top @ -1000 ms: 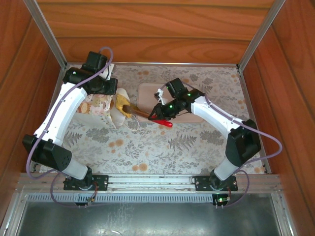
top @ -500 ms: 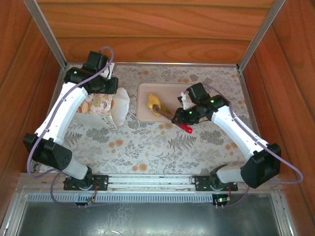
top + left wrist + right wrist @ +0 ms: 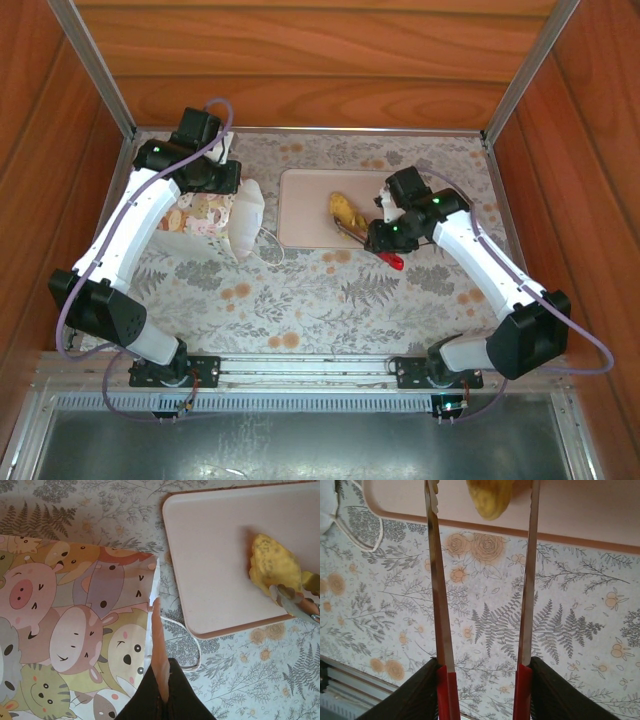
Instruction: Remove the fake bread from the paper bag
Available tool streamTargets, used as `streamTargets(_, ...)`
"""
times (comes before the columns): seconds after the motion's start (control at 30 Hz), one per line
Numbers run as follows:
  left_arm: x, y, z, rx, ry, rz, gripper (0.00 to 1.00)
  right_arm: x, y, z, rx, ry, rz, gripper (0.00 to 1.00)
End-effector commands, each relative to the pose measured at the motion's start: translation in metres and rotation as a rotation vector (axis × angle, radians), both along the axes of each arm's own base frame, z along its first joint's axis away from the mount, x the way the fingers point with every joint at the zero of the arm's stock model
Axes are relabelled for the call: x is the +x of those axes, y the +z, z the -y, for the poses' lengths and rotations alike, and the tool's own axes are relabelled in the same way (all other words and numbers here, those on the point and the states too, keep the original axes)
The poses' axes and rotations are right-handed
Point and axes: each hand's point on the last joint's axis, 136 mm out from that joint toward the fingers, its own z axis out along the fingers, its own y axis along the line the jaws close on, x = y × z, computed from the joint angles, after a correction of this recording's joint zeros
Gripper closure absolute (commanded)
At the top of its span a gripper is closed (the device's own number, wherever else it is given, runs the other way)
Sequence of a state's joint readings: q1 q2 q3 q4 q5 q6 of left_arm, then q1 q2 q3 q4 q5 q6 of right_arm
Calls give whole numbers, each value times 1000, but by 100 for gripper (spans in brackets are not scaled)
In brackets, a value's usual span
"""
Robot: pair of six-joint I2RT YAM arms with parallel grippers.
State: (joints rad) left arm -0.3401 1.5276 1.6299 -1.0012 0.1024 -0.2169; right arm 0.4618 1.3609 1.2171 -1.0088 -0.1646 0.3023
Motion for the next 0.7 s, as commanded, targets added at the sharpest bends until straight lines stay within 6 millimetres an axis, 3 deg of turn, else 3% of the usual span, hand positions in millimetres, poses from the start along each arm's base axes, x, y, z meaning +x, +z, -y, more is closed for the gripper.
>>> streamTargets(0.0,0,6,1,-17,-5,25,100,5,14,-6,117,-12,18,52)
streamTargets(0.37,-2,6,1,-23,-8,27,100,20,-5,12,164,-122,-32,52)
streamTargets(0.67,-2,5,2,-27,-9,26,100,26,-25,7,247,-100,-108,56)
